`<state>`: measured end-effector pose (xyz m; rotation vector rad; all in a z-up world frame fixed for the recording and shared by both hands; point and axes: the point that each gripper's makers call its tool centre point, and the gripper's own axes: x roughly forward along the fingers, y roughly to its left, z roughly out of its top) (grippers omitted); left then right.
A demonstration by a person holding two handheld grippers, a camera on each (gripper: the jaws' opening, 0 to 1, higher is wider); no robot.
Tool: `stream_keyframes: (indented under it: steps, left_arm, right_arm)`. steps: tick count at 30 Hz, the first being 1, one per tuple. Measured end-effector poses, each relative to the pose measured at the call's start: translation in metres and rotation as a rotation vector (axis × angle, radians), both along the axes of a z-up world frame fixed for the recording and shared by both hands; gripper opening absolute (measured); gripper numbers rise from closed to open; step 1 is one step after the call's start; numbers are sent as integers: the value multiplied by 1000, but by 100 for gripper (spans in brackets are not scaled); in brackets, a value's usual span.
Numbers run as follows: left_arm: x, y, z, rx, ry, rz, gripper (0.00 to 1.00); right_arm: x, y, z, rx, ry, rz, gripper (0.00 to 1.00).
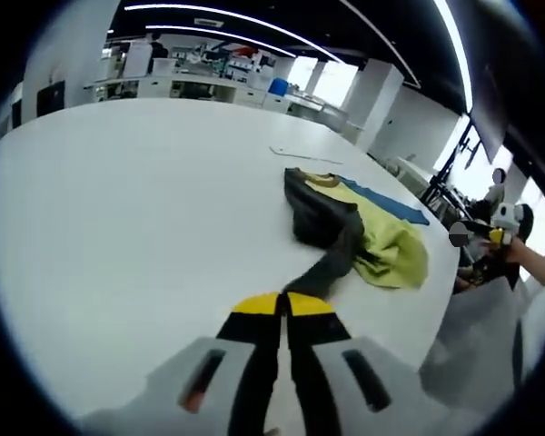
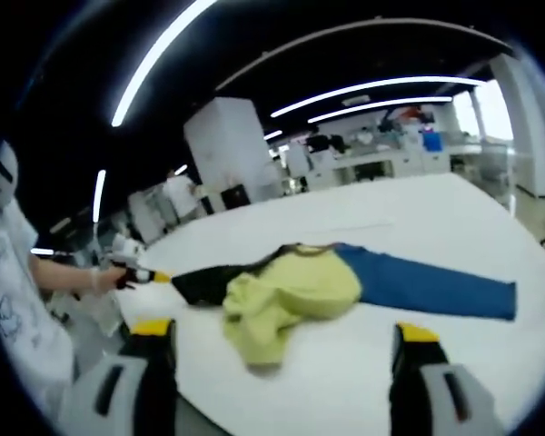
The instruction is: Fold the garment on the visible template until the final outline fits inside the template.
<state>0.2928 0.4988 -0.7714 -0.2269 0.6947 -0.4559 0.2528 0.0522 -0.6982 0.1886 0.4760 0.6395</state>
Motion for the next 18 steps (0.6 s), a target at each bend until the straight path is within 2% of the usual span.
stream_keyframes:
  steps: [6,12,15,18]
  left_arm:
    - [-3,25,-8,-6,19,4,0]
    - [5,56,-19,-26,43,32,0]
    - [4,62,-21,-30,51,47,0]
    - [7,76,-25,-18,61,56,0]
  right_arm:
    - [-5,17,-6,-6,5,-3,99]
    - [-9,20,-8,-12,20,-15,99]
    - [-13,24,-8,-23,29,-19,99]
    - [-16,25,-8,-32,39,-26,99]
